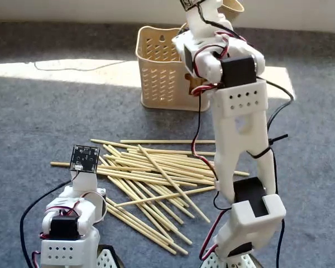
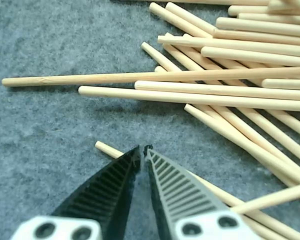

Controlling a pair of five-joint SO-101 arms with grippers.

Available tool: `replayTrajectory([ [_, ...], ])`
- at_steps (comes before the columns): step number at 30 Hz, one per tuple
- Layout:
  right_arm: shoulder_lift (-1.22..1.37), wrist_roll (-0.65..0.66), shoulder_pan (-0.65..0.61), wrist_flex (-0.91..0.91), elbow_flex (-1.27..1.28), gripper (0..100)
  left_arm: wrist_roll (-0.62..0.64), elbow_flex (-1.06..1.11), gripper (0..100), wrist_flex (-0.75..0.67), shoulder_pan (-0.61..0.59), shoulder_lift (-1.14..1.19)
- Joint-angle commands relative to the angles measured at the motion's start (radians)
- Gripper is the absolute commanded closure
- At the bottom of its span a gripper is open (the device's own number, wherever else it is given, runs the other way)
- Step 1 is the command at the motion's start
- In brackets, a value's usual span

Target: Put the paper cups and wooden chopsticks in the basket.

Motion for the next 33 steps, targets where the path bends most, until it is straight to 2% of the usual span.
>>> replayTrajectory([
  [1,-0.025,-0.006,0.016,-0.064,-0.116,99.4,-0.002,0.019,96,0.006,0.016,0.001],
  [8,-0.024,-0.003,0.097,-0.263,-0.240,99.4,-0.002,0.019,96,0.006,0.016,0.001],
  [15,0.087,-0.006,0.179,-0.338,-0.225,99.4,-0.002,0.019,96,0.006,0.016,0.001],
  [18,0.148,-0.003,0.173,-0.246,-0.226,99.4,-0.002,0.019,96,0.006,0.016,0.001],
  [23,0.140,-0.002,0.093,-0.022,-0.237,99.4,-0.002,0.019,96,0.006,0.016,0.001],
  [33,0.041,-0.002,0.008,0.179,-0.236,99.3,-0.002,0.019,96,0.006,0.016,0.001],
])
